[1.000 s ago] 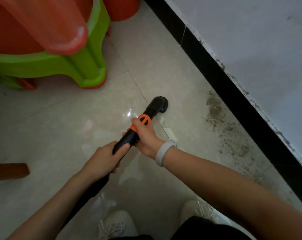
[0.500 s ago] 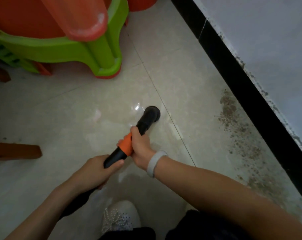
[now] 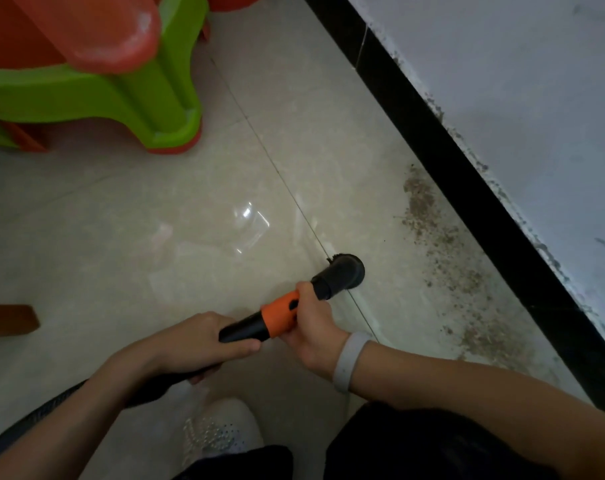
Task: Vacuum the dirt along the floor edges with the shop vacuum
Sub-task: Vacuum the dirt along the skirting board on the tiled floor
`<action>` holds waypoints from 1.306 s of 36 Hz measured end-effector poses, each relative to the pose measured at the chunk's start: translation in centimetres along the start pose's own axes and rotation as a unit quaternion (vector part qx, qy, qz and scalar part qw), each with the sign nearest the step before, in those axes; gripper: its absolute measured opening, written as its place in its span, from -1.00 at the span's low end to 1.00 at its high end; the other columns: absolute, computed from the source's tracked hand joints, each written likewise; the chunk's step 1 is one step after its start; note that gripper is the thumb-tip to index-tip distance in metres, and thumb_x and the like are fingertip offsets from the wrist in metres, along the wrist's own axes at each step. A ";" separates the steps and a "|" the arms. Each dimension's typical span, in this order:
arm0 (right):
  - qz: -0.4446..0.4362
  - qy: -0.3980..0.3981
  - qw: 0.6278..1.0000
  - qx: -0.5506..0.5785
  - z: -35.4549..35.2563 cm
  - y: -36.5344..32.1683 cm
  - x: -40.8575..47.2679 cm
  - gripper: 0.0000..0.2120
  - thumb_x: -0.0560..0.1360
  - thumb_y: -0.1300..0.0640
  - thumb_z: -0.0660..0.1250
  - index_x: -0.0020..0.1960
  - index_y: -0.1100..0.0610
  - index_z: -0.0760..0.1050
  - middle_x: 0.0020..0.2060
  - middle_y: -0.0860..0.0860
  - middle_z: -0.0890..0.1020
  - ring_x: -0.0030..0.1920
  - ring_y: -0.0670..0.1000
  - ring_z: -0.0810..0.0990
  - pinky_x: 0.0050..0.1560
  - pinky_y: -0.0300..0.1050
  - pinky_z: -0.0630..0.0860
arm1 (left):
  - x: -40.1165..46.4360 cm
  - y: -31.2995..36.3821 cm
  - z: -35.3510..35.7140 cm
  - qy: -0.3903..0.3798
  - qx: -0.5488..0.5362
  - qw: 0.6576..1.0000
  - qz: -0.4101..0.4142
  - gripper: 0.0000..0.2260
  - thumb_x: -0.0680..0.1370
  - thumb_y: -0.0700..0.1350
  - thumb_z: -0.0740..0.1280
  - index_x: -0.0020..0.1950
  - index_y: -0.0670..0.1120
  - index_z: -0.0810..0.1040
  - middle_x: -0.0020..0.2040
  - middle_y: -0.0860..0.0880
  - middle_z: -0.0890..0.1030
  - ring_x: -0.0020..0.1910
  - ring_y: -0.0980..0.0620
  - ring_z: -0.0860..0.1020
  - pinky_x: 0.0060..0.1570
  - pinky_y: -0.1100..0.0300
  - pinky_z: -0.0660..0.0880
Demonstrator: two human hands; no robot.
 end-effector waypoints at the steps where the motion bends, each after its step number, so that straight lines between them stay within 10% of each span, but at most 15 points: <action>1: -0.010 0.002 1.000 -0.011 0.6 -0.3 0.4 -0.82 0.61 0.15 0.17 -0.15 0.17 0.30 -0.28 0.10 0.42 -0.09 0.18 0.54 0.06 0.19 0.54 | 0.0 -0.1 -0.6 0.021 -0.010 1.000 -0.001 -0.31 0.30 0.37 0.40 -0.06 -0.28 0.50 -0.54 -0.05 0.50 -0.59 0.02 0.43 -0.44 0.24 0.39; 9: -0.089 -0.021 0.991 -0.094 4.8 -4.8 2.7 -0.83 0.57 0.10 0.22 -0.17 0.11 0.33 -0.31 0.06 0.43 -0.17 0.09 0.51 0.09 0.14 0.55 | 0.5 1.0 -5.0 0.231 0.005 0.973 0.025 -0.69 0.46 0.17 0.39 -0.22 -0.07 0.55 -0.50 -0.04 0.53 -0.55 0.03 0.49 -0.45 0.17 0.43; 22: -0.115 0.093 0.985 0.089 -7.9 -7.5 2.1 -0.85 0.58 0.20 0.23 -0.13 0.21 0.31 -0.25 0.14 0.41 -0.20 0.18 0.53 0.03 0.23 0.56 | 5.6 7.8 3.8 0.040 0.065 0.995 0.057 -0.67 0.48 0.21 0.35 -0.19 -0.05 0.47 -0.46 -0.05 0.53 -0.56 0.03 0.48 -0.40 0.19 0.48; 27: -0.114 0.057 0.990 0.066 -6.8 -9.7 2.3 -0.83 0.58 0.21 0.22 -0.14 0.22 0.28 -0.25 0.14 0.39 -0.28 0.14 0.50 -0.16 0.15 0.57 | 5.8 8.5 2.5 0.130 0.101 0.985 0.052 -0.67 0.46 0.28 0.31 -0.21 0.02 0.49 -0.43 0.00 0.57 -0.53 0.06 0.53 -0.40 0.19 0.49; 32: -0.112 0.016 0.993 0.025 -2.7 -9.3 3.5 -0.87 0.57 0.21 0.22 -0.11 0.21 0.30 -0.28 0.11 0.40 -0.23 0.12 0.51 0.10 0.25 0.54 | 4.5 6.7 -0.2 0.192 0.068 0.978 0.042 -0.60 0.45 0.29 0.32 -0.16 -0.06 0.53 -0.46 -0.02 0.56 -0.51 0.02 0.55 -0.34 0.08 0.55; 41: -0.068 -0.060 0.996 -0.007 0.9 -5.2 3.6 -0.86 0.57 0.16 0.24 -0.11 0.17 0.31 -0.25 0.10 0.45 -0.11 0.16 0.56 0.17 0.24 0.52 | 2.6 3.8 -1.1 0.101 0.005 0.995 0.012 -0.66 0.51 0.15 0.32 -0.11 -0.14 0.51 -0.45 -0.07 0.58 -0.47 0.02 0.55 -0.37 0.22 0.49; 47: -0.003 -0.115 0.993 -0.040 4.0 -0.8 2.7 -0.86 0.58 0.16 0.23 -0.05 0.19 0.29 -0.12 0.18 0.41 -0.12 0.19 0.54 0.00 0.15 0.59 | 0.8 0.3 0.2 -0.041 -0.062 0.994 -0.080 -0.34 0.22 0.38 0.44 -0.18 -0.22 0.43 -0.44 -0.14 0.54 -0.51 -0.03 0.52 -0.38 0.18 0.49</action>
Point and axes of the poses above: each hand's wrist, its own x-axis towards the middle knuckle, its own z-axis out of the palm, y = z × x, the point moved 10 cm from there along x, towards the middle knuckle
